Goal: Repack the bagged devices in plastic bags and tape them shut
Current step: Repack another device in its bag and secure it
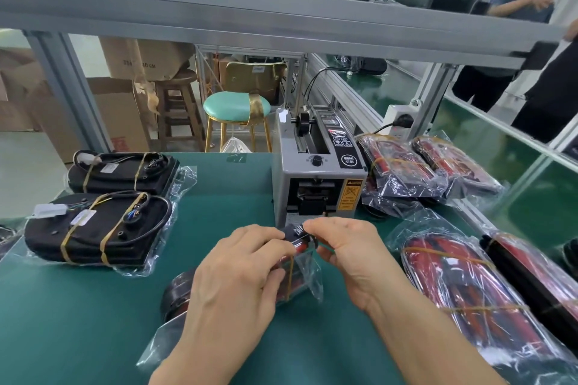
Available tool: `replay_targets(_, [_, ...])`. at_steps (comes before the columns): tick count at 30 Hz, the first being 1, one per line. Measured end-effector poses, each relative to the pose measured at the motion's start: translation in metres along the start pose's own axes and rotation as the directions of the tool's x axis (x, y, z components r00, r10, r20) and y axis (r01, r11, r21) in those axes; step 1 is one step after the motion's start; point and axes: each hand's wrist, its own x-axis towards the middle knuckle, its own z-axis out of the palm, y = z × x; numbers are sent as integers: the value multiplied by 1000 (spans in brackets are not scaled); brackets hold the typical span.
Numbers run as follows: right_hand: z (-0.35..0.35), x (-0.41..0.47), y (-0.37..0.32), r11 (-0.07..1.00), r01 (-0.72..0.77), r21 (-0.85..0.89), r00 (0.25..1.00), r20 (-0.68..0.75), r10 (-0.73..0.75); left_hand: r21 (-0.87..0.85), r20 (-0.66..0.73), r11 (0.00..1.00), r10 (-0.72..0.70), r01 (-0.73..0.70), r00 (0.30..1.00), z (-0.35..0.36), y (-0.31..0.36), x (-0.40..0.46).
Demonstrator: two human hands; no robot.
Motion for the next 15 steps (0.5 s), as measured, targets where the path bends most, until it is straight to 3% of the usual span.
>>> replay_targets(8, [-3,-8,8,995,84,53,996,27,-85,-94,92,989,-106,115,990,-2,5,0])
replay_targets(15, [-1,-13,8,983,185,-19,982,-29,-185,-108,131,978,-163,178,978,-3,9,0])
